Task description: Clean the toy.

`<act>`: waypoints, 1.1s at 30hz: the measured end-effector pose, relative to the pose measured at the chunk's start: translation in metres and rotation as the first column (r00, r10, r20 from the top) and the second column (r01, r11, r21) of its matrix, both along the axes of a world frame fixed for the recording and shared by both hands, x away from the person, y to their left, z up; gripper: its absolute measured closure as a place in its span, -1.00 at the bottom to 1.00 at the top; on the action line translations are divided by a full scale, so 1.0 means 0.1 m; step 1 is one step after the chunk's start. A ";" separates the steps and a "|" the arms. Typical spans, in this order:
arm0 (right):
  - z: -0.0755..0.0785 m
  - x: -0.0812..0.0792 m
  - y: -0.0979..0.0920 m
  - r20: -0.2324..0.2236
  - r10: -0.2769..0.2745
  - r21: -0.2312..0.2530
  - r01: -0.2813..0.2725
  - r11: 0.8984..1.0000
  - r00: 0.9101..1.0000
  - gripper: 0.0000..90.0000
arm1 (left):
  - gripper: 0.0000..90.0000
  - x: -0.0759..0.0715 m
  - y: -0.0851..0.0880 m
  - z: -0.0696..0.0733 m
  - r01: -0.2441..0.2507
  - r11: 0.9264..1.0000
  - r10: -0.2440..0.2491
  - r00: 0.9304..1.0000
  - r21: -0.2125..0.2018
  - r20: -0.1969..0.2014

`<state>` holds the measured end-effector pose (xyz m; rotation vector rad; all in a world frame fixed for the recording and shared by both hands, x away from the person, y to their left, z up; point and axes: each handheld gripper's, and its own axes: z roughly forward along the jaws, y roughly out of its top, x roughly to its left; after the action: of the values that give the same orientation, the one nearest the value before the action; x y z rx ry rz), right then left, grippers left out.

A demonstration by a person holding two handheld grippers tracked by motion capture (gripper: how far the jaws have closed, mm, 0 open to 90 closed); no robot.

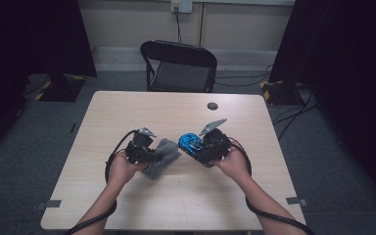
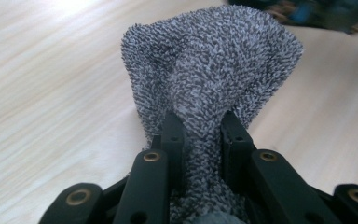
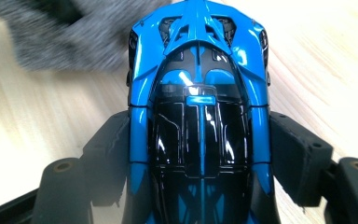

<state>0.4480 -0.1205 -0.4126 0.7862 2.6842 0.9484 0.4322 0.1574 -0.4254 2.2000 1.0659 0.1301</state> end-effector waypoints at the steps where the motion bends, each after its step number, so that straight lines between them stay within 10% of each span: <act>1: 0.01 -0.01 0.01 0.001 0.006 0.001 -0.006 1.000 1.000 -0.36 | 0.68 0.03 0.03 0.00 -0.033 0.999 0.033 0.999 -0.012 -0.001; 6: 0.07 -0.03 0.07 0.011 0.015 0.010 -0.015 1.000 1.000 -0.36 | 0.68 0.13 0.09 -0.01 -0.110 0.993 0.109 0.994 -0.042 -0.015; 33: 0.08 0.03 0.23 0.009 0.010 0.007 -0.010 1.000 1.000 -0.36 | 0.68 0.01 -0.54 -0.09 0.030 0.997 -0.031 0.999 -0.069 -0.016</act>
<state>0.4507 -0.0976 -0.4047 0.7680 2.6811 0.9614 0.4337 0.1038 -0.4345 2.1584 1.0311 0.0601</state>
